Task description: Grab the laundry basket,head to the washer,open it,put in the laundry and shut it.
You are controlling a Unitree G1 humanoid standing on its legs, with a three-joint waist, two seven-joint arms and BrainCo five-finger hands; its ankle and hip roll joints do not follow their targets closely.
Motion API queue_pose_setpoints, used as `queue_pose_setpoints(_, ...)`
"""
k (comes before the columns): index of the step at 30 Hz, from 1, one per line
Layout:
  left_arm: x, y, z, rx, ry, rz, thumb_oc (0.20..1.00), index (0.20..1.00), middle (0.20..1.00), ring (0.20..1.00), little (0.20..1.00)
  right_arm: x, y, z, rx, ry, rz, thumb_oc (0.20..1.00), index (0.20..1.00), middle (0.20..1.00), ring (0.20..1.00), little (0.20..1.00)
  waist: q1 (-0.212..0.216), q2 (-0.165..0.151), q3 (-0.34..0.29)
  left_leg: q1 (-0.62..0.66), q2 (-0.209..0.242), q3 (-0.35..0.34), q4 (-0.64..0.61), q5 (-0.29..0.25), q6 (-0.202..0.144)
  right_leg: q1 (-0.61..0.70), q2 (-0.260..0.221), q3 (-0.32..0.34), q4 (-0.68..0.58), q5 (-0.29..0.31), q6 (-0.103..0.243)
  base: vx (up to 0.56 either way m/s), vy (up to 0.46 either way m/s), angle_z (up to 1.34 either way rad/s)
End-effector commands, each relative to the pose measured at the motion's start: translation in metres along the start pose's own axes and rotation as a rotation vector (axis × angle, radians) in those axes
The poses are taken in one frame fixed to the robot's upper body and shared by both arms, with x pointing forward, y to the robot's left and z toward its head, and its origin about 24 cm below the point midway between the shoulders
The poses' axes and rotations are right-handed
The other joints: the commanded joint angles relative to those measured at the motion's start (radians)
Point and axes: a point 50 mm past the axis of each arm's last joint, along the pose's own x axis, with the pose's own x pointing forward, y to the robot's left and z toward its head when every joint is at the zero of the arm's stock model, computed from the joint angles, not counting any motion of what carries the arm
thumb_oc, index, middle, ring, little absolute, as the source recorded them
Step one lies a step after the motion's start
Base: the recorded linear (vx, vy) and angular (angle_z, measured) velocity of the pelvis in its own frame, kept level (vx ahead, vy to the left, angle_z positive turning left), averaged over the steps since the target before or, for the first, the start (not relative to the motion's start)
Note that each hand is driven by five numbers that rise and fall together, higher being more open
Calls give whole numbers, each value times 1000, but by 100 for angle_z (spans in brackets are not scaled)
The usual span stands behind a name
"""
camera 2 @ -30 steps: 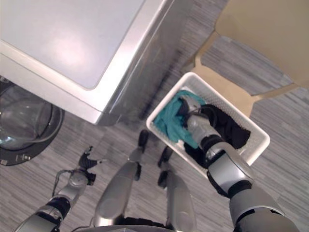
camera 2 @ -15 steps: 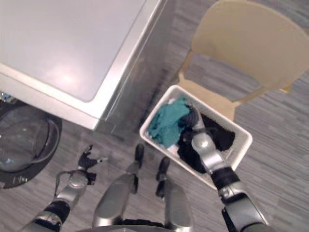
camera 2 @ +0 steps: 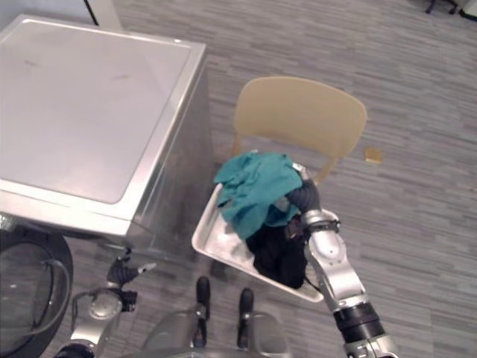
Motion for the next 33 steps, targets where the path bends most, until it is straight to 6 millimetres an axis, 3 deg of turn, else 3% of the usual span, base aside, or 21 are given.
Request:
queue_pose_setpoints(1, -1, 17, 23, 22, -130, 3, 1000, 1000, 1000, 1000, 1000, -2, -4, 29, 45, -183, 13, 200, 200, 200, 200, 200, 35, -16, -27, -32, 21, -32, 46, -82, -12, 5, -12, 104, 115, -58, 66, -232, -232, 76)
queue_pose_setpoints(4, -6, 17, 34, 27, -198, -17, 1000, 1000, 1000, 1000, 1000, -4, -7, 28, 35, -181, -10, 200, 200, 200, 200, 200, 70, -22, -60, -93, 6, -91, 53, -38, -23, 101, 16, 157, 65, -116, 33, -165, -210, 115)
queue_pose_setpoints(6, -9, 14, 47, 18, -265, -36, 1000, 1000, 1000, 1000, 1000, 1, -4, 36, 45, -220, -4, 200, 200, 200, 200, 200, 99, -11, -67, -151, 3, -121, 38, 42, -67, 134, 60, 173, -25, -163, -6, -252, -262, 70)
queue_pose_setpoints(9, -12, 8, 58, 11, -317, -73, 1000, 1000, 1000, 1000, 1000, 4, -2, 42, 32, -244, 16, 200, 200, 200, 200, 200, 100, 10, -60, -166, 6, -147, 1, 76, -89, 119, 94, 169, -40, -164, -23, -283, -172, 88)
queue_pose_setpoints(10, -13, 0, 77, 33, -401, -110, 1000, 1000, 1000, 1000, 1000, 8, -1, 50, 8, -272, 36, 200, 200, 200, 200, 200, 93, 24, -43, -178, 1, -128, 2, 60, -94, 104, 90, 137, -47, -146, -29, -314, -82, 79)
queue_pose_setpoints(11, -13, 0, 77, 32, -401, -110, 1000, 1000, 1000, 1000, 1000, 8, -1, 50, 8, -272, 37, 200, 200, 200, 200, 200, 90, 24, -42, -179, -1, -129, 4, 59, -94, 105, 90, 134, -46, -147, -29, -317, -40, 78)
queue_pose_setpoints(13, -17, -5, 97, 53, -492, -148, 1000, 1000, 1000, 1000, 1000, 10, 5, 57, -10, -296, 80, 200, 200, 200, 200, 200, 74, 14, -39, -163, 2, -95, 53, 19, -79, 94, 64, 93, -68, -117, -22, -228, -19, 87)
queue_pose_setpoints(14, -19, -8, 107, 69, -541, -172, 1000, 1000, 1000, 1000, 1000, 10, 8, 59, -12, -306, 103, 200, 200, 200, 200, 200, 65, 0, -42, -145, 1, -79, 89, -17, -69, 90, 43, 73, -84, -100, -17, -309, -41, 106)
queue_pose_setpoints(16, -26, -28, 136, 105, -672, -272, 1000, 1000, 1000, 1000, 1000, 14, 27, 67, 16, -332, 215, 200, 200, 200, 200, 200, 21, -36, -70, -38, 25, -32, 183, -156, -59, 83, -12, 8, -145, -42, -2, -273, -11, 119)
queue_pose_setpoints(17, -27, -34, 144, 119, -705, -292, 1000, 1000, 1000, 1000, 1000, 16, 34, 69, 27, -341, 247, 200, 200, 200, 200, 200, 8, -40, -85, 6, 38, -11, 172, -175, -62, 84, -21, -13, -163, -30, 4, -118, 104, 120)
queue_pose_setpoints(18, -29, -54, 157, 158, -758, -353, 1000, 1000, 1000, 1000, 1000, 19, 50, 72, 66, -346, 305, 200, 200, 200, 200, 200, -15, -32, -133, 79, 57, 40, 73, -167, -70, 95, -17, -51, -205, -16, 16, -12, 126, 112)
queue_pose_setpoints(21, -30, -82, 179, 174, -820, -410, 1000, 1000, 1000, 1000, 1000, 27, 79, 78, 105, -363, 395, 200, 200, 200, 200, 200, -21, -39, -158, 134, 40, 31, -10, -158, -66, 139, -21, -57, -236, 3, 26, 40, 190, 79)
queue_pose_setpoints(24, -32, -111, 215, 226, -922, -436, 1000, 1000, 1000, 1000, 1000, 37, 116, 79, 194, -330, 480, 200, 200, 200, 200, 200, -15, -53, -170, 169, 30, 26, -43, -157, -55, 151, -25, -47, -227, 9, 35, -5, 184, -9)
queue_pose_setpoints(25, -31, -119, 225, 210, -939, -409, 200, 200, 200, 200, 200, 36, 133, 73, 256, -283, 514, 200, 200, 200, 200, 200, -15, -59, -175, 179, 28, 33, -49, -160, -48, 149, -29, -38, -221, 15, 41, -9, 127, 9)
queue_pose_setpoints(26, -31, -119, 225, 210, -939, -408, 200, 200, 200, 200, 200, 36, 133, 73, 256, -283, 514, 200, 200, 200, 200, 200, -15, -59, -175, 180, 28, 33, -49, -160, -48, 149, -29, -38, -221, 15, 41, -2, 89, 4)
queue_pose_setpoints(27, -31, -118, 226, 202, -939, -396, 200, 200, 200, 200, 200, 35, 135, 71, 265, -270, 521, 423, 423, 423, 423, 423, -14, -60, -177, 182, 27, 35, -50, -161, -47, 149, -30, -36, -222, 17, 42, 8, 33, -8)
queue_pose_setpoints(28, -31, -116, 226, 191, -941, -385, 200, 200, 200, 200, 200, 34, 136, 68, 270, -252, 524, 953, 953, 953, 953, 953, -12, -61, -180, 185, 26, 36, -52, -161, -46, 151, -31, -35, -223, 19, 44, 19, 47, -11)
queue_pose_setpoints(29, -30, -112, 226, 173, -939, -370, 200, 200, 200, 200, 200, 33, 135, 65, 270, -240, 520, 1000, 1000, 1000, 1000, 1000, -11, -61, -183, 187, 25, 36, -54, -163, -45, 152, -32, -35, -225, 20, 46, 24, 38, -11)
queue_pose_setpoints(33, -26, -98, 217, 118, -895, -328, 200, 200, 200, 200, 200, 29, 123, 55, 229, -202, 490, 1000, 1000, 1000, 1000, 1000, -6, -62, -189, 194, 21, 36, -55, -166, -43, 157, -35, -34, -229, 23, 49, 14, 27, -5)
